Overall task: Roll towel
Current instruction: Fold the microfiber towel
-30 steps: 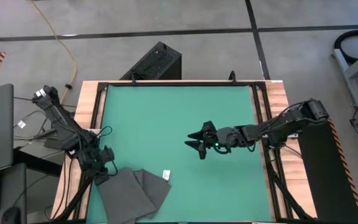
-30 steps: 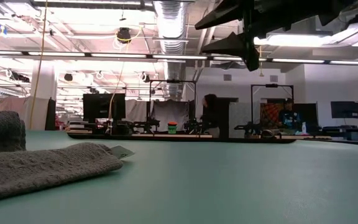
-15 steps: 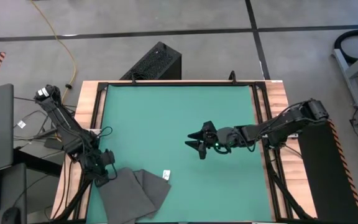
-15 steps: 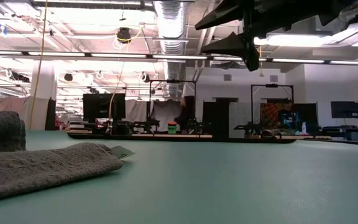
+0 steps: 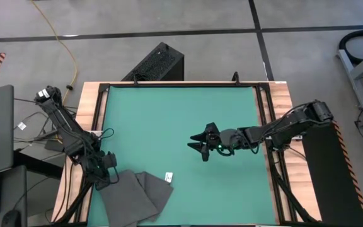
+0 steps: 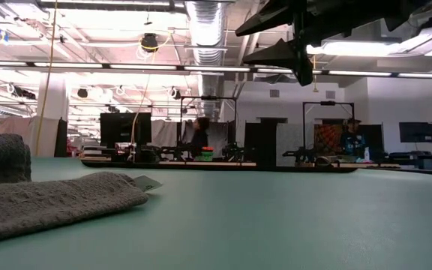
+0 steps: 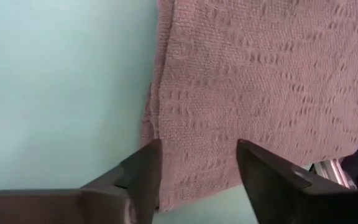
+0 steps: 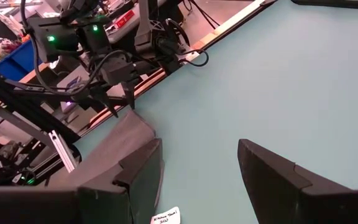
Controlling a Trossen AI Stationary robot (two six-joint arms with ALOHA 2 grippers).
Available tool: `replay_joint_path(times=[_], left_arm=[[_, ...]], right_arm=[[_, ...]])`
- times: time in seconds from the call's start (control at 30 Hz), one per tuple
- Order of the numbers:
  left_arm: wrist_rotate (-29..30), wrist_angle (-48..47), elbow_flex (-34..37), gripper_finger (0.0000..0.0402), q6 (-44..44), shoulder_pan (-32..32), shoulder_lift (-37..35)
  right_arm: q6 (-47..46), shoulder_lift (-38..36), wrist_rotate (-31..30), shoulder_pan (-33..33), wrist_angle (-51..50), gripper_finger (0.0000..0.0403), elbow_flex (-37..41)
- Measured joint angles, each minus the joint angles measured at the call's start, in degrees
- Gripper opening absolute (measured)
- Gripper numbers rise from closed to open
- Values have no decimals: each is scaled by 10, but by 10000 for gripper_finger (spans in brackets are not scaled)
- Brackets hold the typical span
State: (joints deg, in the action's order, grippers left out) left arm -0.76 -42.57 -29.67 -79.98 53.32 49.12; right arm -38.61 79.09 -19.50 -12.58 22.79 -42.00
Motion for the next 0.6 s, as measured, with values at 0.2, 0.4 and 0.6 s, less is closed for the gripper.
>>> replay_joint_path(times=[0.2, 0.4, 0.6], left_arm=[[-15, -9, 0, 261, -12, 0, 52], [-49, 27, 0, 259, -31, 0, 130], [-85, 102, 0, 240, -47, 0, 165]], right_arm=[[0, 0, -1, 0, 0, 234, 0], [0, 0, -1, 0, 0, 234, 0], [0, 0, -1, 0, 0, 234, 0]])
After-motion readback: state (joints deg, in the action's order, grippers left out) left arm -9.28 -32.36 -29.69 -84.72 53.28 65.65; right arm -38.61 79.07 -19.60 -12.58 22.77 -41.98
